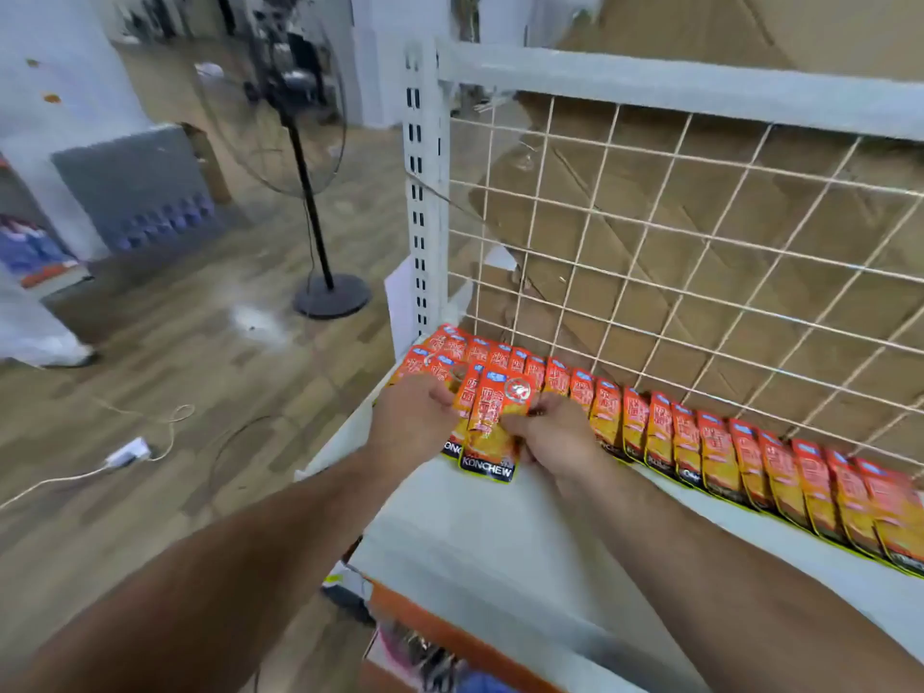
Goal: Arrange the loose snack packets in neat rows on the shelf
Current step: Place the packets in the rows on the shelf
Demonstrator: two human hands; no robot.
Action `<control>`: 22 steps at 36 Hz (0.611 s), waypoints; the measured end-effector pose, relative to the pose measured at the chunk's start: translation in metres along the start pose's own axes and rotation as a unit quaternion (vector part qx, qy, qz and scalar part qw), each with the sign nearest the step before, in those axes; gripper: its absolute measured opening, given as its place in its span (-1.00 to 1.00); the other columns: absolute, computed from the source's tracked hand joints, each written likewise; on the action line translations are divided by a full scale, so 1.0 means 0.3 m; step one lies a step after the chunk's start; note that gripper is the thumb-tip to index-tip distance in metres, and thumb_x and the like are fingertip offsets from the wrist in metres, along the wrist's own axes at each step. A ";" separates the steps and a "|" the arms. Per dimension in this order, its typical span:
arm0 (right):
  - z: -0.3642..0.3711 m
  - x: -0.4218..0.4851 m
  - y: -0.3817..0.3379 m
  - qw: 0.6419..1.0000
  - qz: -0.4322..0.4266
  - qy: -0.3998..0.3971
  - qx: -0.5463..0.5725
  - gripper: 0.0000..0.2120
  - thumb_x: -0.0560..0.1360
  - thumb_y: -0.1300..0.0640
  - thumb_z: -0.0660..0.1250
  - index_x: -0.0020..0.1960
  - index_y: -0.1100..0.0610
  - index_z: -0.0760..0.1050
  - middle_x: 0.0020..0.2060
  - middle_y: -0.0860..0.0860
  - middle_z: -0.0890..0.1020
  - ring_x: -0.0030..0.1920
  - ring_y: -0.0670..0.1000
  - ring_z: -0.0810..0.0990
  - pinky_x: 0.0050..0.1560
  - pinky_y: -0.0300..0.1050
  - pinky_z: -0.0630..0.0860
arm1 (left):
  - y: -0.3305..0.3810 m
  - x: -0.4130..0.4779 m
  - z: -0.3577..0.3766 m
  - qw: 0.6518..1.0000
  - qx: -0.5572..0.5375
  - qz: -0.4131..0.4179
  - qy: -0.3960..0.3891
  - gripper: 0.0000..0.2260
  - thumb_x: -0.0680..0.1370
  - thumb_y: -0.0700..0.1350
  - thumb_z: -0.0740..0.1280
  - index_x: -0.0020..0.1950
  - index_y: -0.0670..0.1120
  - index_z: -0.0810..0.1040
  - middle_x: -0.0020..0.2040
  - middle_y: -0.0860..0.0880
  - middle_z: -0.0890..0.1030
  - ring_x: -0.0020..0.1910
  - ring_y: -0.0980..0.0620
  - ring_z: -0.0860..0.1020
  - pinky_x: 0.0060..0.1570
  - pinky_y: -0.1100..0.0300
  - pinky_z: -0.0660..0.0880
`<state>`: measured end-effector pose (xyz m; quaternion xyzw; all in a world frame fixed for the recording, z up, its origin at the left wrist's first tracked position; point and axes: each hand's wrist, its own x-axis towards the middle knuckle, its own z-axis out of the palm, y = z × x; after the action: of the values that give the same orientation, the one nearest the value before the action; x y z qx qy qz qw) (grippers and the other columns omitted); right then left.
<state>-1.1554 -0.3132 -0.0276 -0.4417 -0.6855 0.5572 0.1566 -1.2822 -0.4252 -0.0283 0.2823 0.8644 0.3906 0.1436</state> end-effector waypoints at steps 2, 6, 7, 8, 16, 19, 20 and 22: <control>0.041 0.005 -0.012 0.999 0.016 0.023 0.020 -0.82 0.44 0.34 0.43 -0.25 0.20 0.46 -0.59 0.11 0.45 -0.66 -0.02 0.34 -0.55 -0.24 0.24 | -0.022 0.036 -0.022 0.999 0.028 0.023 -0.006 -0.93 0.39 -0.16 0.43 -0.19 0.01 0.62 -0.13 0.05 0.68 -0.06 0.03 0.62 0.04 0.14 0.52; 0.103 0.018 -0.033 0.997 0.052 0.046 0.014 -0.87 0.43 0.28 0.44 -0.09 0.29 0.52 -0.57 0.15 0.49 -0.62 0.04 0.38 -0.55 -0.24 0.28 | -0.048 0.091 -0.051 0.996 0.055 0.058 -0.027 -0.91 0.44 -0.18 0.42 -0.08 -0.05 0.65 -0.06 -0.01 0.68 0.00 -0.01 0.60 0.04 0.17 0.49; 0.113 0.023 -0.037 0.997 0.058 0.053 0.011 -0.87 0.44 0.27 0.44 -0.07 0.29 0.52 -0.57 0.14 0.50 -0.62 0.04 0.38 -0.57 -0.26 0.27 | -0.052 0.104 -0.055 0.995 0.064 0.066 -0.032 -0.92 0.45 -0.18 0.41 -0.08 -0.06 0.65 -0.06 -0.02 0.67 0.01 -0.02 0.60 0.03 0.17 0.49; 0.121 0.028 -0.041 0.996 0.061 0.059 0.006 -0.87 0.44 0.26 0.44 -0.07 0.28 0.52 -0.56 0.13 0.50 -0.62 0.03 0.39 -0.58 -0.27 0.27 | -0.056 0.117 -0.057 0.994 0.078 0.071 -0.037 -0.92 0.46 -0.17 0.40 -0.07 -0.07 0.65 -0.06 -0.02 0.67 0.01 -0.03 0.60 0.01 0.17 0.49; 0.145 0.049 -0.051 0.992 0.079 0.093 -0.039 -0.79 0.45 0.17 0.48 -0.13 0.28 0.50 -0.55 0.11 0.48 -0.61 0.06 0.38 -0.55 -0.17 0.29 | -0.079 0.181 -0.053 0.983 0.139 0.100 -0.059 -0.92 0.44 -0.12 0.40 -0.08 -0.07 0.59 -0.09 -0.02 0.65 -0.04 -0.08 0.58 -0.11 0.17 0.47; 0.143 0.053 -0.051 0.990 0.073 0.100 -0.064 -0.76 0.46 0.15 0.48 -0.25 0.18 0.44 -0.58 0.08 0.48 -0.62 0.06 0.39 -0.56 -0.18 0.30 | -0.082 0.192 -0.054 0.980 0.143 0.121 -0.071 -0.92 0.45 -0.16 0.36 -0.08 -0.09 0.55 -0.10 -0.03 0.64 -0.07 -0.08 0.58 -0.22 0.20 0.37; 0.143 0.054 -0.050 0.990 0.070 0.106 -0.068 -0.73 0.46 0.16 0.48 -0.29 0.16 0.42 -0.60 0.05 0.47 -0.63 0.05 0.38 -0.57 -0.19 0.28 | -0.080 0.193 -0.056 0.978 0.144 0.127 -0.076 -0.93 0.45 -0.16 0.35 -0.07 -0.09 0.54 -0.09 -0.04 0.64 -0.07 -0.08 0.57 -0.22 0.21 0.34; 0.145 0.058 -0.048 0.989 0.063 0.118 -0.070 -0.67 0.45 0.17 0.48 -0.34 0.13 0.37 -0.64 -0.01 0.42 -0.65 0.03 0.35 -0.59 -0.22 0.26 | -0.079 0.197 -0.060 0.975 0.153 0.135 -0.083 -0.94 0.47 -0.16 0.35 -0.07 -0.08 0.52 -0.07 -0.03 0.64 -0.06 -0.08 0.57 -0.21 0.22 0.32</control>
<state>-1.2019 -0.3267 -0.0338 -0.5564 -0.6706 0.4603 0.1699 -1.3467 -0.4131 -0.0361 0.4464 0.8530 0.2441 0.1160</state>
